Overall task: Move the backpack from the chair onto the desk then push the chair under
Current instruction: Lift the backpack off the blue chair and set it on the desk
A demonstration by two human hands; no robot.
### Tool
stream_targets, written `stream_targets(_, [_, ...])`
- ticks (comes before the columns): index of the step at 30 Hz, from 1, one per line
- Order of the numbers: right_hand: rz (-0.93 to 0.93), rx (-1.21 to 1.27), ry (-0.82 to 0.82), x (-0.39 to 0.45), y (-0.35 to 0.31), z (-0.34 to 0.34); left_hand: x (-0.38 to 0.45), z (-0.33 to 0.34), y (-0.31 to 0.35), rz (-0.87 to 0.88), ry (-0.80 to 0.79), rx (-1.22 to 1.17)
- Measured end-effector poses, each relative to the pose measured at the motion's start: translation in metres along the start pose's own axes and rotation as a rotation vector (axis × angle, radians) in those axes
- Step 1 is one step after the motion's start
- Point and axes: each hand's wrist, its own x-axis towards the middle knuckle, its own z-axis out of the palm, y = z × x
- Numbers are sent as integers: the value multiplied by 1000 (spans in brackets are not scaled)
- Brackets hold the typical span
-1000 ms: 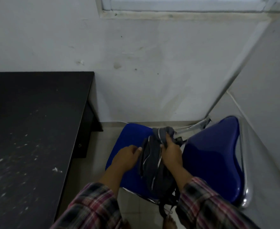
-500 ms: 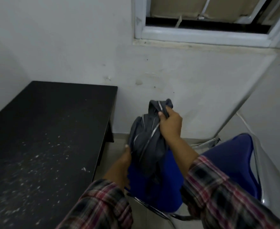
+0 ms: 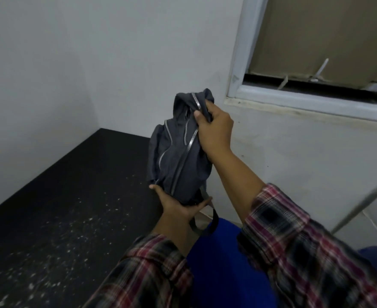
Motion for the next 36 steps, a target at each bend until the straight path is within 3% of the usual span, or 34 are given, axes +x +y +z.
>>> stream_targets(6, [-73, 136, -68, 51, -3, 44, 37, 36, 53, 267, -61, -60])
stream_targets(13, [-45, 325, -216, 111, 23, 101, 89, 57, 121, 452, -91, -27])
stream_targets(19, [-11, 399, -343, 148, 59, 150, 129, 59, 182, 466, -95, -115])
stream_targets(23, [82, 453, -361, 166, 101, 176, 160, 58, 219, 481, 72, -100])
stream_targets(29, [260, 395, -341, 163, 193, 188, 206, 42, 252, 755, 564, 36])
stream_targets(33, [446, 326, -291, 132, 260, 183, 229, 11, 247, 688, 642, 230])
stream_targets(36, [541, 272, -261, 116, 297, 174, 240, -2, 238, 734, 704, 345])
